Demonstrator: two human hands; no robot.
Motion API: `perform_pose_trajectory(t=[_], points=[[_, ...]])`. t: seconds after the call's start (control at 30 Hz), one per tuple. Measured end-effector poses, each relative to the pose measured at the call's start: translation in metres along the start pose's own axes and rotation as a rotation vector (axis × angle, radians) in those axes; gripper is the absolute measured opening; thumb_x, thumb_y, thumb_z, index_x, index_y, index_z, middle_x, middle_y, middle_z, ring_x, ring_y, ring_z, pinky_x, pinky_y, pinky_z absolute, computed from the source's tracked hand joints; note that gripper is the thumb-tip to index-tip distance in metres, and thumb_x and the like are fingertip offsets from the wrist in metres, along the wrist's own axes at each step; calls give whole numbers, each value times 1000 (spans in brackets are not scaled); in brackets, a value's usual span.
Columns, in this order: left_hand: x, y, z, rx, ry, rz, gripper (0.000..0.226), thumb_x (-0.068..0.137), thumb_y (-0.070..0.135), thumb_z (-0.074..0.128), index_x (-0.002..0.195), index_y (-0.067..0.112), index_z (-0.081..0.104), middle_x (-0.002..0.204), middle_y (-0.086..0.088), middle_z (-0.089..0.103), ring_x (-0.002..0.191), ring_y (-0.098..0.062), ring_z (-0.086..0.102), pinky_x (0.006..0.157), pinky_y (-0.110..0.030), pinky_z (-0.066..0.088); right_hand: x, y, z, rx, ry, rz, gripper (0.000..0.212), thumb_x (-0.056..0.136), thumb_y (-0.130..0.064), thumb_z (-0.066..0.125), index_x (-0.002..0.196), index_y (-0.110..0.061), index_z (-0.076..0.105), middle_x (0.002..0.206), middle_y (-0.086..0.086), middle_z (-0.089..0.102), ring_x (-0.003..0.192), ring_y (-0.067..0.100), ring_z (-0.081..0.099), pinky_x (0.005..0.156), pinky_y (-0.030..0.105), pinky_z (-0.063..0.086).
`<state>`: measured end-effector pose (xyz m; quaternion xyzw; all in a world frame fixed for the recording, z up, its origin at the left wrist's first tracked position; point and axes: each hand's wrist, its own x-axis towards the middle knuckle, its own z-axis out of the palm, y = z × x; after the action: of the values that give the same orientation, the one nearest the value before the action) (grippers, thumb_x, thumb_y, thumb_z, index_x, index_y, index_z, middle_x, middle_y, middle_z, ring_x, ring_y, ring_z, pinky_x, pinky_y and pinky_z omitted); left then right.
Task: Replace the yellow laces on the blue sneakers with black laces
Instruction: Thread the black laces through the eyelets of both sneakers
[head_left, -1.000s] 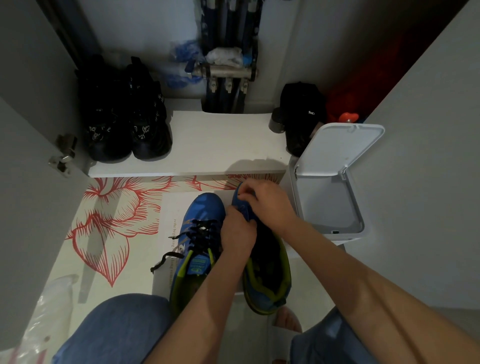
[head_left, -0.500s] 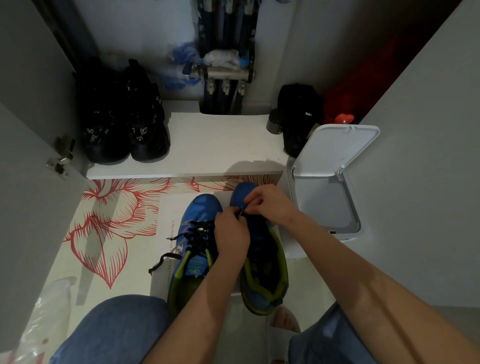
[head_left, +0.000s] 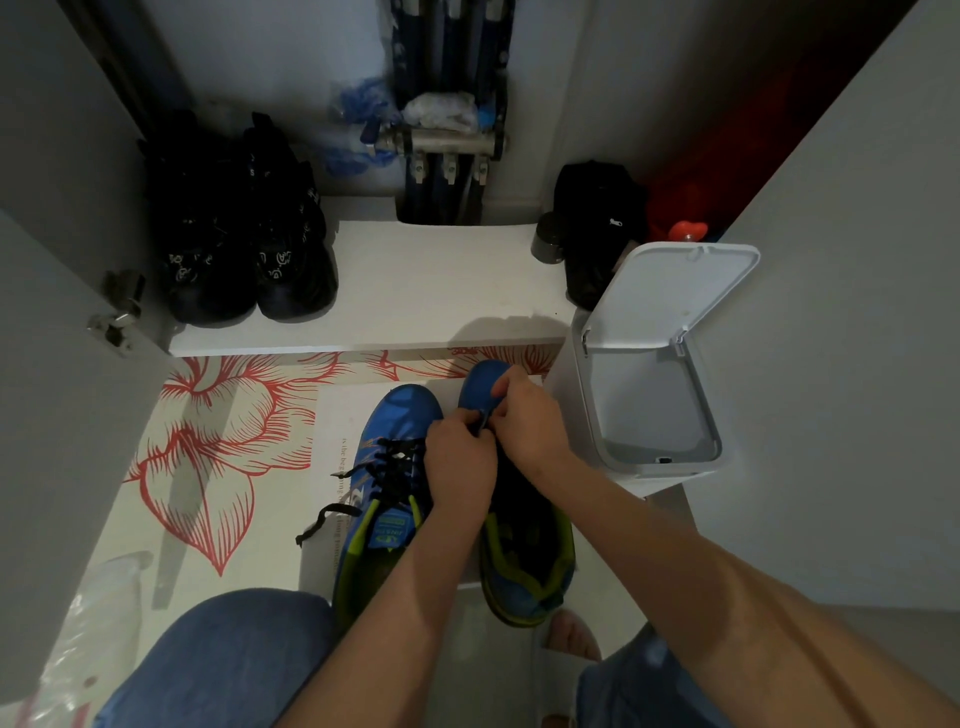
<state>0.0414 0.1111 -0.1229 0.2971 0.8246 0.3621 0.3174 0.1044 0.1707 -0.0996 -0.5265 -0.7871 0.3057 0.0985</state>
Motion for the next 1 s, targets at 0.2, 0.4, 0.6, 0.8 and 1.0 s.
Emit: perform_pose_trajectory(t=[0.2, 0.4, 0.6, 0.8, 1.0], points=[[0, 0, 1, 4, -1, 2, 22, 90, 16, 52, 106, 7, 65, 102, -14, 63, 88, -23, 61, 71, -27, 44, -2, 1, 7, 82, 70, 56, 22, 87, 5, 49, 105, -7, 49, 87, 9, 62, 79, 19, 59, 66, 27, 45], [1, -1, -2, -15, -18, -9, 29, 89, 15, 54, 116, 10, 62, 112, -12, 61, 99, -22, 59, 81, -27, 44, 2, 2, 3, 180, -14, 88, 31, 83, 6, 54, 99, -17, 42, 67, -2, 57, 72, 14, 58, 87, 37, 50], [1, 0, -1, -8, -22, -20, 32, 89, 16, 53, 120, 10, 60, 117, -11, 60, 104, -22, 58, 82, -25, 42, 1, 3, 5, 250, -19, 114, 37, 83, 9, 48, 103, -19, 33, 79, 11, 61, 75, 15, 56, 75, 31, 49], [0, 0, -4, -31, -6, -21, 33, 92, 21, 54, 124, 13, 57, 118, -11, 60, 107, -24, 58, 87, -30, 45, 1, -3, 8, 249, 86, 176, 34, 88, -4, 52, 119, -11, 39, 91, 10, 59, 80, 20, 59, 70, 28, 48], [-1, 5, -8, -29, -64, -4, 33, 90, 14, 56, 123, 10, 59, 119, -13, 61, 110, -24, 57, 82, -24, 41, 5, -1, 12, 250, 162, 102, 43, 78, 6, 59, 105, -16, 34, 101, 5, 45, 92, 21, 54, 76, 35, 52]])
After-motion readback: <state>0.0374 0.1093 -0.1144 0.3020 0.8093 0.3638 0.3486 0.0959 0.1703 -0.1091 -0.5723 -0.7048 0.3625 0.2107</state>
